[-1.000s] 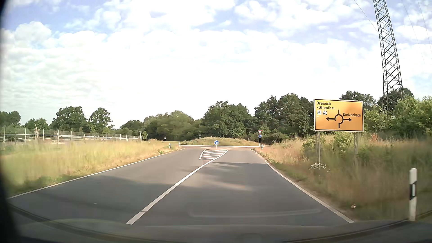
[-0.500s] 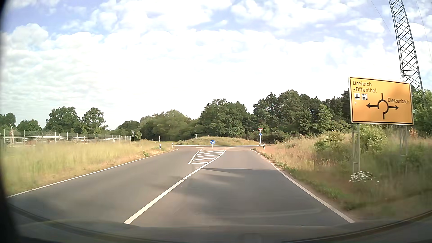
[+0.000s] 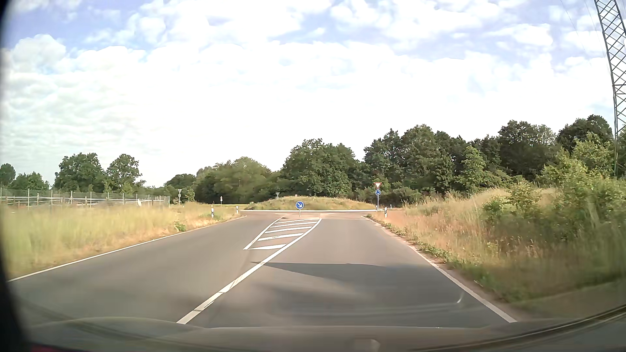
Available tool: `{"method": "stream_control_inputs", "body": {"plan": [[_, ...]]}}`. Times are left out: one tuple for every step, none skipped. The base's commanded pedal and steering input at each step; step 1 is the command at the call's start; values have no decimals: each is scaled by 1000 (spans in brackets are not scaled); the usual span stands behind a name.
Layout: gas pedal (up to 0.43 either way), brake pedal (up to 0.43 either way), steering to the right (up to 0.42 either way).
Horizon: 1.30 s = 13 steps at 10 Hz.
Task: Follow the waypoints while adhering to traffic rules and regulations
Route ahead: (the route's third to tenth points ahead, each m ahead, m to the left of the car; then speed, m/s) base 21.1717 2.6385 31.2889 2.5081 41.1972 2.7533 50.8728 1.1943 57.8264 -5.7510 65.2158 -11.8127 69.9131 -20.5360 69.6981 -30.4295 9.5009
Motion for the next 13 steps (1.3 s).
{"method": "stream_control_inputs", "body": {"plan": [[0,30,11],[0,30,11],[0,30,11],[0,30,10],[0,30,8],[0,30,7],[0,30,7],[0,30,7],[0,30,7],[0,30,7],[0,30,6],[0,49,6],[0,67,4]]}}
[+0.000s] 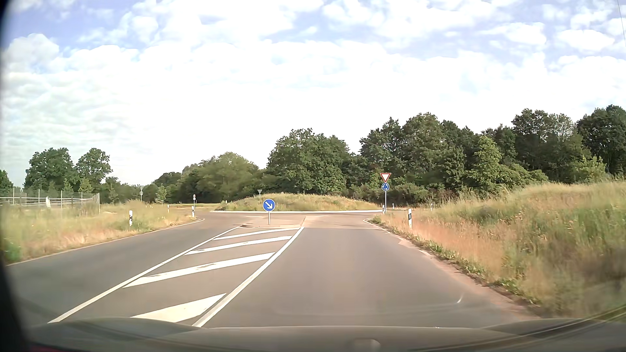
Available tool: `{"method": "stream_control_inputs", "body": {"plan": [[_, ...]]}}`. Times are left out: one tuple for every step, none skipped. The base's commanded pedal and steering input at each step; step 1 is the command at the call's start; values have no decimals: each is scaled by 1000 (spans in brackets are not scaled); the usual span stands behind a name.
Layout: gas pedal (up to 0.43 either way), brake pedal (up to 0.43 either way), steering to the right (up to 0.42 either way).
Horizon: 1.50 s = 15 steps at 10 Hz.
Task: Follow the waypoints while adhering to traffic rules and regulations
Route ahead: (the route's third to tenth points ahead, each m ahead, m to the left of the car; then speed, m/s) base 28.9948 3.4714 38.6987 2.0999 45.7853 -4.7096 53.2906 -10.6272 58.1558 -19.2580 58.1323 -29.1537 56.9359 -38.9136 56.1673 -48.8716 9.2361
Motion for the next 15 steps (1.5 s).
{"method": "stream_control_inputs", "body": {"plan": [[0,73,3],[0,98,1],[0,122,0],[0,134,0],[0,140,0],[0,146,0],[0,152,0],[0,152,0],[0,159,0],[0,165,0],[0,171,0],[0,171,0],[0,177,0],[0,177,0],[0,183,0]]}}
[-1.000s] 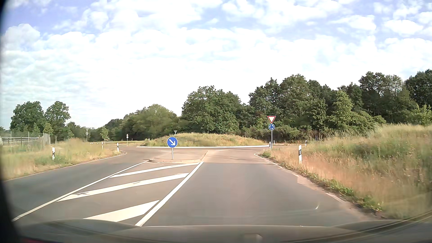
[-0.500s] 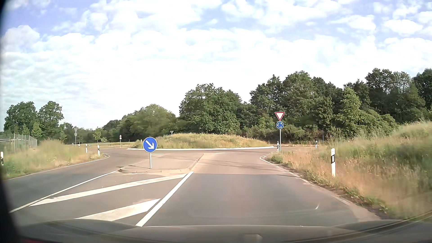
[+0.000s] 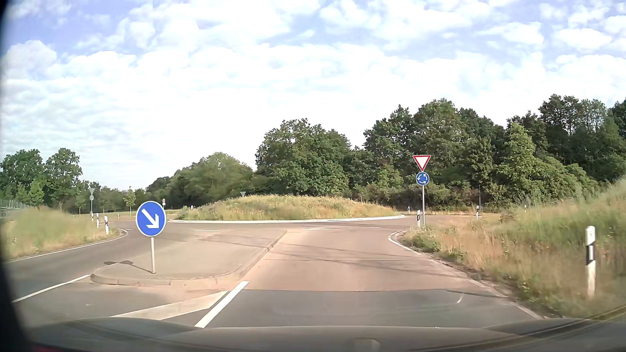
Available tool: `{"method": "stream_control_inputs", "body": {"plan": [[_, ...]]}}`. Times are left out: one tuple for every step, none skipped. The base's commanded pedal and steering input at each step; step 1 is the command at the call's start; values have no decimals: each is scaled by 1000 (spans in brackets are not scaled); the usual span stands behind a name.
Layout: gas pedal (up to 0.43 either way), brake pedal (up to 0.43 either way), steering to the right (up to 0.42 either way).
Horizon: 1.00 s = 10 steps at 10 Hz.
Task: Follow the waypoints while adhering to traffic rules and regulations
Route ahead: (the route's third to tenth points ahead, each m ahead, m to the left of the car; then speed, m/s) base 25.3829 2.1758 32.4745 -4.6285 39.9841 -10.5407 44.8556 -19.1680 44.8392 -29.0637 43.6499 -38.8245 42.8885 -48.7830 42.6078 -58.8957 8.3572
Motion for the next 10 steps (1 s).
{"method": "stream_control_inputs", "body": {"plan": [[0,183,0],[0,183,0],[0,189,1],[0,189,2],[0,189,2],[0,189,3],[0,189,5],[0,189,8],[0,189,12],[0,189,17]]}}
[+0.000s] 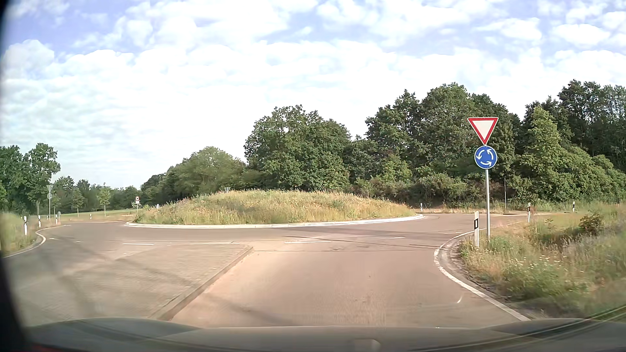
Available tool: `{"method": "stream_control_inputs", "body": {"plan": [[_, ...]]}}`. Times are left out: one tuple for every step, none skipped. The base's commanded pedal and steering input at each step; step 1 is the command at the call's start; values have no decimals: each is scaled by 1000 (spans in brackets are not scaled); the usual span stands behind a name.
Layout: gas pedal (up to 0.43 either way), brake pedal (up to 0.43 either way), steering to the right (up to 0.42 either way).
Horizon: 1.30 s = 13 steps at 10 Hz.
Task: Follow the waypoints while adhering to traffic rules and regulations
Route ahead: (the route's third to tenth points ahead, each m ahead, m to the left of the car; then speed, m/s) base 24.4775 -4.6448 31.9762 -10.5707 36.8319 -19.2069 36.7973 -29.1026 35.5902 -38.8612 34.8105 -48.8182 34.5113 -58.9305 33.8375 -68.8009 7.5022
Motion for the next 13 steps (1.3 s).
{"method": "stream_control_inputs", "body": {"plan": [[0,189,25],[0,189,37],[0,183,52],[0,177,70],[0,171,81],[0,104,93],[0,30,104],[0,30,118],[0,30,132],[0,30,139],[20,30,149],[59,30,158],[67,30,165]]}}
